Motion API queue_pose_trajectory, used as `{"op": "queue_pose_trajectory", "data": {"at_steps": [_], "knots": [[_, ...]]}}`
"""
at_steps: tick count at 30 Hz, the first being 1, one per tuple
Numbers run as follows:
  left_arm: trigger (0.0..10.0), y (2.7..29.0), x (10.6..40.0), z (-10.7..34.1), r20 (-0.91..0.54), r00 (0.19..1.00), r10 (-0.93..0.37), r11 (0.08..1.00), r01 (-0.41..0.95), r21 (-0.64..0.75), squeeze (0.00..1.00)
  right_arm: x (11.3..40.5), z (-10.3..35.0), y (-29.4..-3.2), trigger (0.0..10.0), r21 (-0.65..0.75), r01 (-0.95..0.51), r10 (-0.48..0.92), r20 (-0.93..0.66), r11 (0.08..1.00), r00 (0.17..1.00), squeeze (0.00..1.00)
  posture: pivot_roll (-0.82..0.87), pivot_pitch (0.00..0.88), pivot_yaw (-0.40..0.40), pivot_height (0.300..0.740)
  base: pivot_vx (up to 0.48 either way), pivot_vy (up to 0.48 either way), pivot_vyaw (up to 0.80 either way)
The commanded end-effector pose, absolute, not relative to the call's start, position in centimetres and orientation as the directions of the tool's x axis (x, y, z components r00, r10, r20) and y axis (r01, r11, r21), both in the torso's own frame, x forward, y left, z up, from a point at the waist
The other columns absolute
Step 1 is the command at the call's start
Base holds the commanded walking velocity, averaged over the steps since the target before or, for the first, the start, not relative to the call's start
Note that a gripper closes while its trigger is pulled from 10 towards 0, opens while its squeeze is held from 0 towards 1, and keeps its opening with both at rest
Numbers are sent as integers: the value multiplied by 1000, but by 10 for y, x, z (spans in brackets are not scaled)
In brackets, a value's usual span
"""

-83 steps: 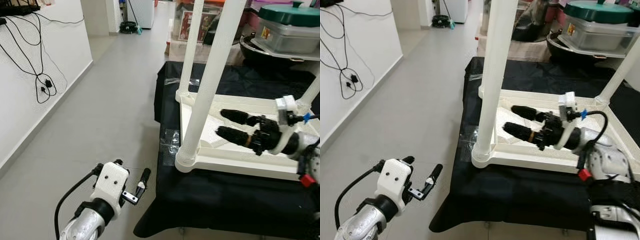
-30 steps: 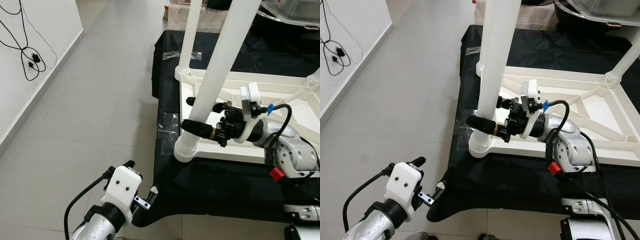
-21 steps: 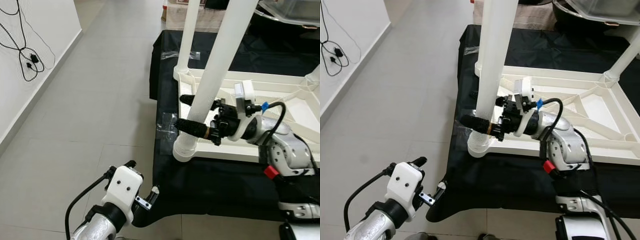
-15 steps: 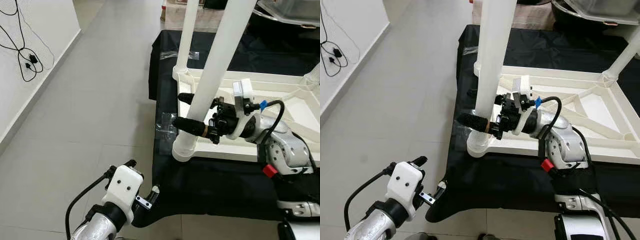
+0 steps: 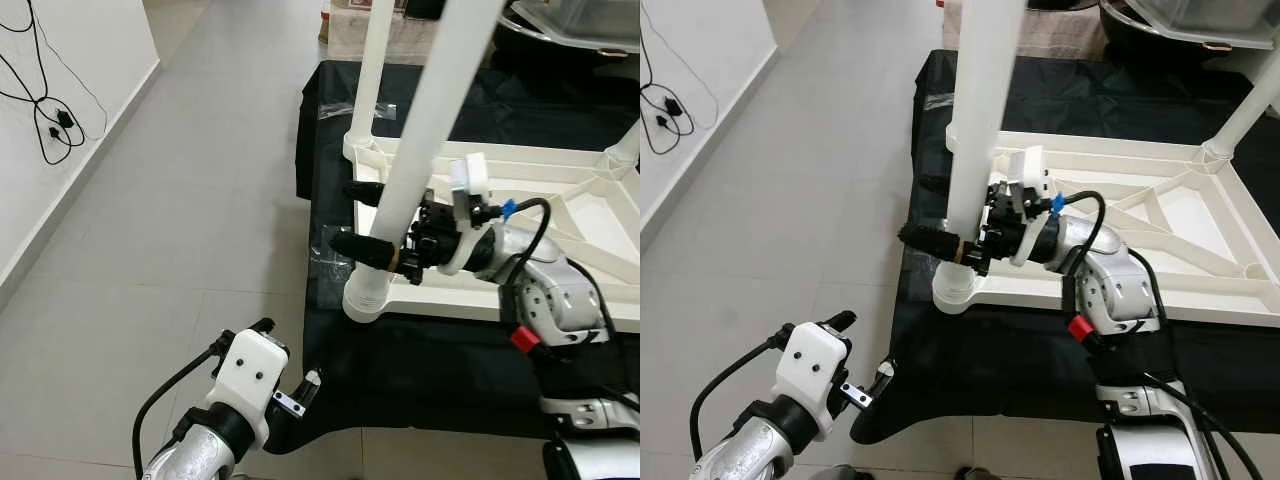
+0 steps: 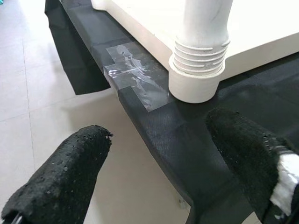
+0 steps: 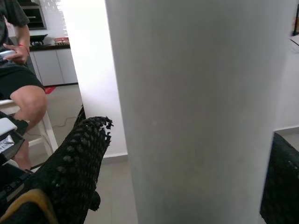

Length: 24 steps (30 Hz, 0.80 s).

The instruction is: Building children table

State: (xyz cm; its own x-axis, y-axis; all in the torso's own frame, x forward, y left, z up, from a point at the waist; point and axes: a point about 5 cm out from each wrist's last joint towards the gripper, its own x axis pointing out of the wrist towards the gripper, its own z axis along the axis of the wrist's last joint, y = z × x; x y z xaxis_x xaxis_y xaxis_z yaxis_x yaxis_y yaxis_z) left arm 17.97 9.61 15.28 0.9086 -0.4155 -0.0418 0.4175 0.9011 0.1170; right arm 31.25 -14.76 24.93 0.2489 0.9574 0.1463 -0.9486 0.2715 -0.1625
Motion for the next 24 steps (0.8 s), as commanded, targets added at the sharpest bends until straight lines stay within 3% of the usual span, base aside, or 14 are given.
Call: {"op": "queue_pose_trajectory", "data": {"at_steps": [1, 2, 3, 18, 24], "knots": [[10000, 97, 179, 148, -65, 911, -408, 903, 413, 117, 0, 313, 249, -143, 7373, -170, -949, 959, 149, 266, 242, 0, 131, 154, -67, 740, 0, 0, 0], [10000, 97, 179, 149, -65, 911, -407, 903, 412, 117, 0, 314, 248, -142, 4863, -166, -949, 958, 150, 269, 246, 0, 131, 154, -67, 740, 0, 0, 0], [10000, 97, 179, 149, -64, 911, -407, 904, 412, 118, 0, 314, 247, -141, 0, -164, -947, 956, 150, 275, 251, 0, 132, 151, -66, 740, 0, 0, 0], [10000, 98, 180, 150, -57, 915, -400, 905, 404, 131, 0, 313, 238, -139, 0, -157, -936, 946, 135, 315, 296, 0, 131, 145, -64, 740, 0, 0, 0], [10000, 100, 182, 151, -50, 918, -393, 908, 396, 139, 0, 313, 233, -139, 0, -144, -912, 920, 133, 385, 368, 0, 129, 145, -60, 740, 0, 0, 0]]}}
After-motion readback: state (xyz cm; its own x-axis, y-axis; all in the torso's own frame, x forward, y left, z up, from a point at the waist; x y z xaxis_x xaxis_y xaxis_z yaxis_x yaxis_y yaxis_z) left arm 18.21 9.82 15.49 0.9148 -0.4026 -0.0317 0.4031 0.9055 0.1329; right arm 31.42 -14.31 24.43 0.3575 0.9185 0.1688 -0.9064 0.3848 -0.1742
